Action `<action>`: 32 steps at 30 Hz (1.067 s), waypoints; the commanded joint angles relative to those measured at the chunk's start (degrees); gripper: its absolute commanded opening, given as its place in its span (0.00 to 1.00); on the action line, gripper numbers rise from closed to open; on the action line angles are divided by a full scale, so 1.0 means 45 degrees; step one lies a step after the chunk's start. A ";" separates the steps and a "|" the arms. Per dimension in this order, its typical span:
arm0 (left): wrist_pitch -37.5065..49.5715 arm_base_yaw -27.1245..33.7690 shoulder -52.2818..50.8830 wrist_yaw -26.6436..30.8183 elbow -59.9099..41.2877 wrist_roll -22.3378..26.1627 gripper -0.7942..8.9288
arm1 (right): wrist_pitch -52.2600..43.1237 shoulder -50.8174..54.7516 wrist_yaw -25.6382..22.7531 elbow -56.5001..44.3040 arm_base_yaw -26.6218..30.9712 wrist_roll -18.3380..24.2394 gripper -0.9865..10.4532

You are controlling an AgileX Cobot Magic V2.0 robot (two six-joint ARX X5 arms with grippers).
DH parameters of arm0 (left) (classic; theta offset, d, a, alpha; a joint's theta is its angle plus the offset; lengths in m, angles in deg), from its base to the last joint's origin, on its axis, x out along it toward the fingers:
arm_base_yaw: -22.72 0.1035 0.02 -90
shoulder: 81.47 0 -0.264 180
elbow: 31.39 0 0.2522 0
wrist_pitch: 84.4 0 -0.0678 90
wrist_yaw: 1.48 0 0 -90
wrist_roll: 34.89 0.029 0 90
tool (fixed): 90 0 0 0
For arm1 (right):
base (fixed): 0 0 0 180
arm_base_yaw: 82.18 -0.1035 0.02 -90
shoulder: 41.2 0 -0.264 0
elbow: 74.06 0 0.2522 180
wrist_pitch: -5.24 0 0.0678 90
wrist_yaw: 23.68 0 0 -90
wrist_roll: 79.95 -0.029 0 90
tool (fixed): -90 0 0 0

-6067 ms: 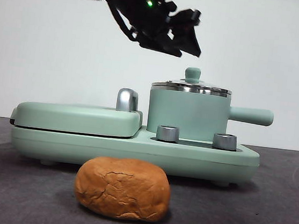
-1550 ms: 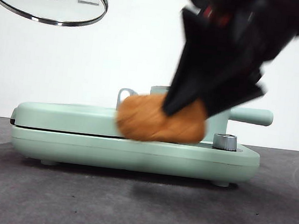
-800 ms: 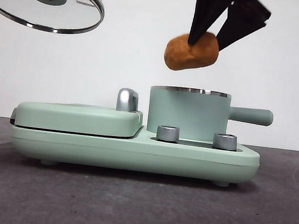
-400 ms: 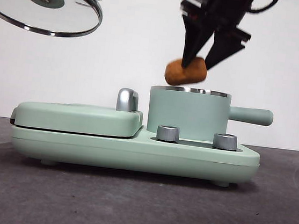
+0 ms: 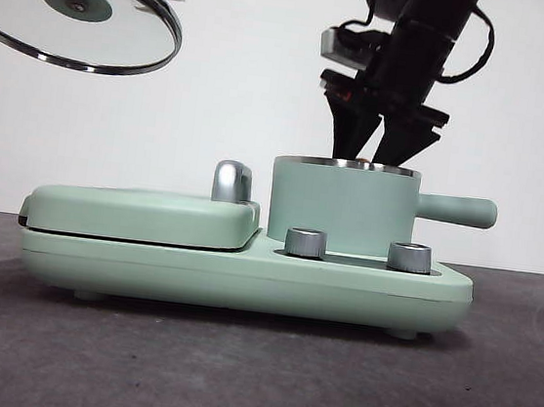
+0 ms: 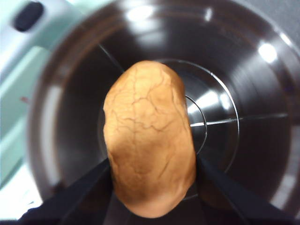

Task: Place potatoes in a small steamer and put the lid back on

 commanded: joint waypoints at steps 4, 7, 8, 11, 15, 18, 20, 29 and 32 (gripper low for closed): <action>0.0393 -0.0029 -0.0053 0.0019 0.0151 0.0141 0.09 | -0.0374 -0.0335 -0.0083 0.0330 -0.0053 0.0151 0.43; 0.0403 -0.0029 -0.0053 0.0019 0.0151 0.0141 0.09 | -0.0097 0.0170 0.0063 0.0403 0.0039 0.0024 0.43; 0.0413 -0.0029 -0.0053 0.0019 0.0151 0.0141 0.09 | 0.0029 0.0612 0.0053 0.0403 0.0073 0.0019 0.43; 0.0413 -0.0029 -0.0053 0.0019 0.0151 0.0131 0.09 | -0.0087 0.2701 -0.0010 -0.0063 0.0437 -0.0393 0.42; 0.0505 -0.0029 -0.0053 0.0019 0.0151 0.0019 0.09 | -0.2293 0.6805 0.0053 -0.3419 0.1039 -0.0923 0.42; 0.0505 -0.0058 -0.0053 0.0015 0.0151 -0.0019 0.09 | -0.3303 0.9505 0.0053 -0.5751 0.1316 -0.0967 0.42; 0.0525 -0.0078 -0.0049 0.0015 0.0151 -0.0019 0.09 | -0.3415 1.0632 0.0053 -0.6640 0.1336 -0.0957 0.42; 0.0879 -0.0272 0.0039 0.0010 0.0151 -0.0015 0.09 | -0.3832 1.4071 0.0024 -0.9670 0.1326 -0.1103 0.42; 0.0899 -0.0510 0.0170 0.0000 0.0151 -0.0015 0.09 | -0.3837 1.4804 0.0015 -1.0506 0.1326 -0.1253 0.42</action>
